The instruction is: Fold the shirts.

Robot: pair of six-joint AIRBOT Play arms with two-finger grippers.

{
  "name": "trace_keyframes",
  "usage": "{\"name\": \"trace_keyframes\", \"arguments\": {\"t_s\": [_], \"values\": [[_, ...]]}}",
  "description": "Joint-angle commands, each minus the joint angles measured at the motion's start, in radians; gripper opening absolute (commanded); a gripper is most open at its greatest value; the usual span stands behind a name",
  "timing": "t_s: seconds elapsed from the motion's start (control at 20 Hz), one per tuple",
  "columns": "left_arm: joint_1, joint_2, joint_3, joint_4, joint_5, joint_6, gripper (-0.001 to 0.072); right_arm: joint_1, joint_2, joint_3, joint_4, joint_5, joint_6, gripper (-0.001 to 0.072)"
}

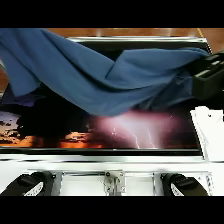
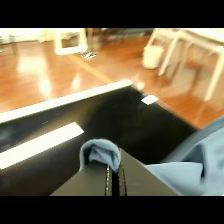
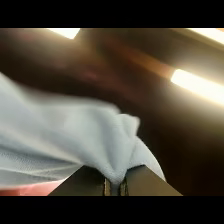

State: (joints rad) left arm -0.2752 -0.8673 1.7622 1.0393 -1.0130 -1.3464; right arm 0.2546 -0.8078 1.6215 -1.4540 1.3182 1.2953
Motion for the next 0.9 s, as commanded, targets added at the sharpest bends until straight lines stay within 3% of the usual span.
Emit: {"name": "trace_keyframes", "arguments": {"t_s": [0.0, 0.2, 0.4, 0.55, 0.65, 0.85], "values": [[0.001, 0.01, 0.026, 0.124, -0.093, -0.056, 0.0039, 0.0, 0.002, 0.063, -0.097, 0.104, 0.001, 0.0071], [0.0, 0.035, 0.026, 0.113, -0.138, -0.058, 0.0039, 0.0, 0.002, 0.111, 0.058, 0.126, 0.001, 0.0071], [0.001, 0.102, 0.026, 0.117, -0.235, -0.058, 0.0039, 0.0, 0.002, 0.154, 0.086, 0.209, 0.055, 0.007], [0.001, 0.129, 0.021, 0.204, -0.365, -0.113, 0.004, 0.0, -0.016, 0.153, 0.133, 0.356, 0.142, 0.007], [0.001, 0.126, -0.021, 0.275, -0.451, -0.16, 0.004, 0.0, -0.063, 0.151, 0.127, 0.542, 0.236, 0.007], [0.001, 0.124, -0.282, 0.293, -0.468, -0.205, 0.004, 0.0, -0.138, -0.004, 0.153, 0.507, 0.264, 0.007]]}}
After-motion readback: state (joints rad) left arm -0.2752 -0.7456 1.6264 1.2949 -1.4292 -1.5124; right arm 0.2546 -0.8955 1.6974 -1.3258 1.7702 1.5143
